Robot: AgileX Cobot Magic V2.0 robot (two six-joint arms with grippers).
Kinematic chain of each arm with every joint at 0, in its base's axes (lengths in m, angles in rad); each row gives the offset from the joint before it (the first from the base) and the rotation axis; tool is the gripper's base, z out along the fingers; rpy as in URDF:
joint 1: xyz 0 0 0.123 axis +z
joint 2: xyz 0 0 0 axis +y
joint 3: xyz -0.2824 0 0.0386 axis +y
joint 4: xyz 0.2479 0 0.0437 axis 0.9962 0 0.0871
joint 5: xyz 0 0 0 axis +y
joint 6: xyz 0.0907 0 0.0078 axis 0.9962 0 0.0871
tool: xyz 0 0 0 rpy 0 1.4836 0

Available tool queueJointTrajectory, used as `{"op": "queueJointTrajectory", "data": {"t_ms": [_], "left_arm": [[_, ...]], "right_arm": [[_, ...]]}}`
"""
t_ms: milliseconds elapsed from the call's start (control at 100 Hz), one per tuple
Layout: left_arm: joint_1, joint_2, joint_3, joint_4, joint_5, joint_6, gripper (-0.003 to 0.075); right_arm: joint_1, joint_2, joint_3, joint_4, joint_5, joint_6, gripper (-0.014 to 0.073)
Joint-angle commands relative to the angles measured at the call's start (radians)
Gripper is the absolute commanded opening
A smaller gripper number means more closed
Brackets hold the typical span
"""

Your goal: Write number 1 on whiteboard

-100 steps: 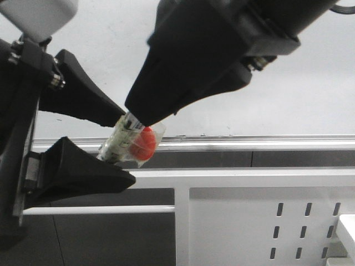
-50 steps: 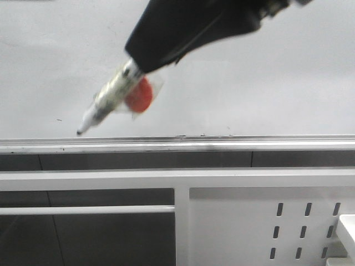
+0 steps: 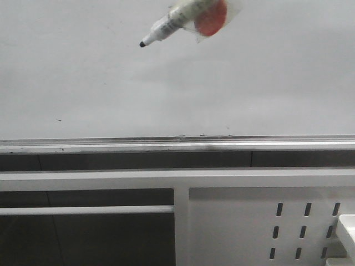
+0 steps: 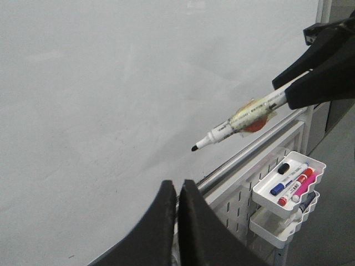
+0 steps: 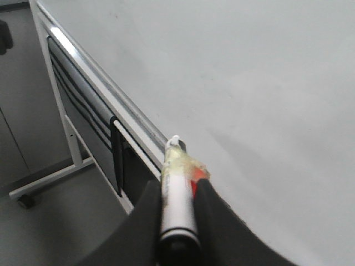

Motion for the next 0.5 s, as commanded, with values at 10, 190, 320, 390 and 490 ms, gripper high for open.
{"op": "queueJointTrajectory", "data": {"t_ms": [10,190,320,390,490], "left_arm": [[0.028,0.002,-0.027,-0.046,-0.017,-0.01,-0.002],[0.161,0.002,-0.027,-0.082,-0.042,-0.01,-0.002],[0.274,0.002,-0.027,-0.125,-0.093,-0.01,-0.002],[0.332,0.002,-0.027,-0.125,-0.145,-0.01,-0.002],[0.408,0.002,-0.026,-0.148,-0.212,-0.01,-0.002]], "right_arm": [[-0.035,-0.034,-0.025,0.007,-0.085,0.006,-0.0069],[-0.091,-0.047,-0.025,0.007,-0.103,0.006,-0.0069],[-0.113,-0.047,-0.025,0.007,-0.121,0.006,-0.0069],[-0.114,-0.047,-0.025,0.005,-0.135,0.006,-0.0069],[-0.114,-0.047,-0.025,0.001,-0.15,0.006,-0.0069]]}}
